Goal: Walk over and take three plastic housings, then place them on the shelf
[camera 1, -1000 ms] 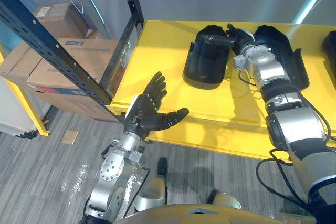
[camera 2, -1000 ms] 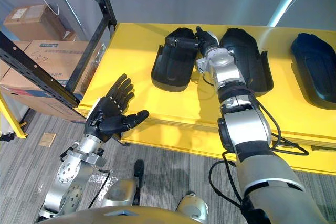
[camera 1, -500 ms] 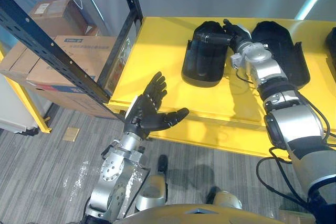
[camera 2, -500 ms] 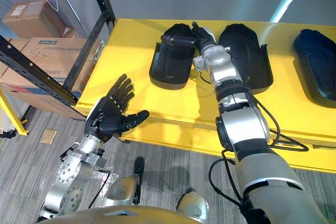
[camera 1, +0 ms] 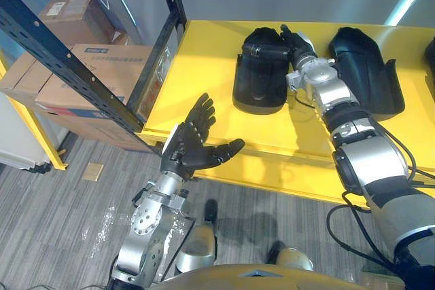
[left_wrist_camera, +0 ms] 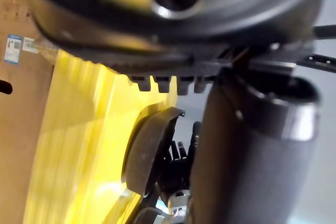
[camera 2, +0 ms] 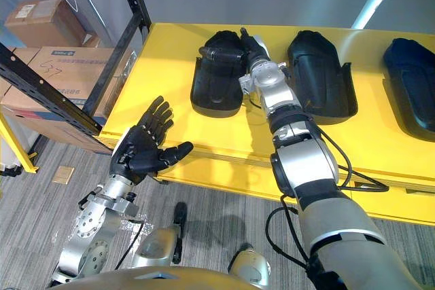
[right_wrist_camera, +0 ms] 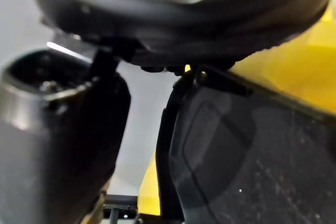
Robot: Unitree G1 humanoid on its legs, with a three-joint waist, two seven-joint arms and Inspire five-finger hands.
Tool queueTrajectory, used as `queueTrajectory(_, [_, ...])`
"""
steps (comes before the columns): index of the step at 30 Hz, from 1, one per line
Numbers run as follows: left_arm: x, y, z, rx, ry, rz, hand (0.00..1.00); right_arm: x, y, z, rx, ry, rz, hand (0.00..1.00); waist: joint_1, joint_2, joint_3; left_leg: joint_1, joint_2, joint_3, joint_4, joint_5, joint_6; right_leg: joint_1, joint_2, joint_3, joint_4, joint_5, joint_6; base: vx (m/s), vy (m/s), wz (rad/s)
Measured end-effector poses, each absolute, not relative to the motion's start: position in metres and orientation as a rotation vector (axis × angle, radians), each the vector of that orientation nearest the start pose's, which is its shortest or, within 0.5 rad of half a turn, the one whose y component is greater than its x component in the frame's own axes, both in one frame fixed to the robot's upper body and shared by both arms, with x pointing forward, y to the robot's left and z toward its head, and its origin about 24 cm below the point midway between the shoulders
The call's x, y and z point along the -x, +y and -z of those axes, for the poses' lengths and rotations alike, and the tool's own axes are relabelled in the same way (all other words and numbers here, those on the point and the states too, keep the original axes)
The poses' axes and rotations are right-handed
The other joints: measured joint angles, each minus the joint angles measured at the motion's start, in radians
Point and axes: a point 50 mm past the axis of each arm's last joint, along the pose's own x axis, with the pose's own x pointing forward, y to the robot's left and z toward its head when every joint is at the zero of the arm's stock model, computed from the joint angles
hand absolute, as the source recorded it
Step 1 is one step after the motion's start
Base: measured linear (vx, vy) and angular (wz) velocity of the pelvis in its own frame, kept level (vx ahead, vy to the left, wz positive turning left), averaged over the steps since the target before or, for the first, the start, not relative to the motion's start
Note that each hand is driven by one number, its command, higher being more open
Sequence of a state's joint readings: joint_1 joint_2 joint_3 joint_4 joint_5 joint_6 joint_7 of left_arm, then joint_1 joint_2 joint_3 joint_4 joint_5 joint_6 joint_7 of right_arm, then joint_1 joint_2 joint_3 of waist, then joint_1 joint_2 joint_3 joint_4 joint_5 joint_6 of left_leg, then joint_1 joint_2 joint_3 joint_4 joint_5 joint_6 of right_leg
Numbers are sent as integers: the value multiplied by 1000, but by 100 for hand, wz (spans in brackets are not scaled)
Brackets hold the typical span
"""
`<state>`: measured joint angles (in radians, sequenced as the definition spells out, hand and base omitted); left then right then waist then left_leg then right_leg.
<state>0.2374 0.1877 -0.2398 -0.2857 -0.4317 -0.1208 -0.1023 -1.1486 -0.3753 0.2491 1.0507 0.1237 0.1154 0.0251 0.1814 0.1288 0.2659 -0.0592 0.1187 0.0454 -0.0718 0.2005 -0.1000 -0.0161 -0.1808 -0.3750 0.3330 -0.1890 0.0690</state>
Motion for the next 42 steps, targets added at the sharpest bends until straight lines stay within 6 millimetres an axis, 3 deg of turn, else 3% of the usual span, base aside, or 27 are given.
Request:
queueTrajectory(11, [-198, 125, -61, 315, -103, 299, 100, -424, -165, -188, 437, -21, 48, 100, 3, -5, 3, -2, 0, -1, -2, 0, 0, -1, 0, -2, -2, 0, 0, 0, 0, 0])
queueTrajectory(13, [-198, 121, -61, 320, -99, 308, 100, -423, -164, -197, 438, -76, 78, 100, 3, -10, 6, -2, -1, -1, -4, 1, 0, -1, 1, -3, -5, 1, 0, 0, 0, 0])
queueTrajectory(15, [-197, 121, -62, 323, -107, 295, 100, -416, -156, -219, 386, -216, 88, 100, -3, -15, 10, -2, -1, 4, -5, 1, -1, 0, 2, -2, -13, 4, 4, 0, 0, 0])
queueTrajectory(18, [-197, 125, -68, 329, -136, 266, 100, -391, -138, -259, 249, -472, 33, 100, -25, -15, 10, 0, 0, 16, -9, 1, -1, 10, 9, 4, -47, 25, 8, 31, -4, -12])
queueTrajectory(19, [-198, 128, -70, 334, -152, 245, 100, -374, -132, -272, 195, -576, -5, 100, -31, -16, 9, 12, -1, 30, -9, 0, 0, 24, 12, 15, -71, 37, 10, 58, -3, -21])
queueTrajectory(22, [-199, 143, -73, 318, -190, 178, 100, -331, -126, -278, 151, -751, -83, 100, -76, -28, 4, 58, -5, 64, -10, -23, 3, 72, 14, 37, -123, 57, 21, 48, 9, -27])
queueTrajectory(24, [-199, 153, -75, 304, -218, 139, 100, -309, -137, -269, 124, -790, -86, 100, -96, -50, -11, 70, -2, 93, -11, -36, 3, 73, 19, 64, -147, 68, 22, 4, 24, -39])
queueTrajectory(28, [-198, 170, -79, 275, -251, 73, 100, -270, -201, -220, 27, -701, 5, 100, -143, -100, -45, 75, 2, 148, -12, -51, 7, 76, 29, 115, -210, 112, 29, 22, 22, -40])
queueTrajectory(31, [-196, 179, -77, 266, -249, 21, 100, -238, -235, -188, 30, -615, 47, 100, -183, -102, -56, 84, -2, 186, -13, -63, 10, 77, 29, 151, -244, 136, 35, 17, 42, -39])
queueTrajectory(35, [-187, 193, -74, 271, -253, -103, 100, -192, -246, -151, 86, -468, 21, 100, -235, -93, -94, 89, 4, 221, -14, -77, 5, 64, 35, 185, -256, 141, 37, 31, 5, -28])
queueTrajectory(38, [-179, 200, -82, 276, -313, -176, 100, -171, -246, -130, 89, -396, 48, 100, -245, -97, -122, 89, 19, 248, -13, -83, -2, 49, 51, 213, -263, 147, 32, 26, -27, -29])
queueTrajectory(42, [-176, 201, -91, 285, -377, -211, 100, -164, -245, -126, 55, -422, 95, 100, -253, -99, -141, 93, 24, 258, -13, -84, -4, 49, 55, 220, -266, 151, 32, 5, -12, -9])
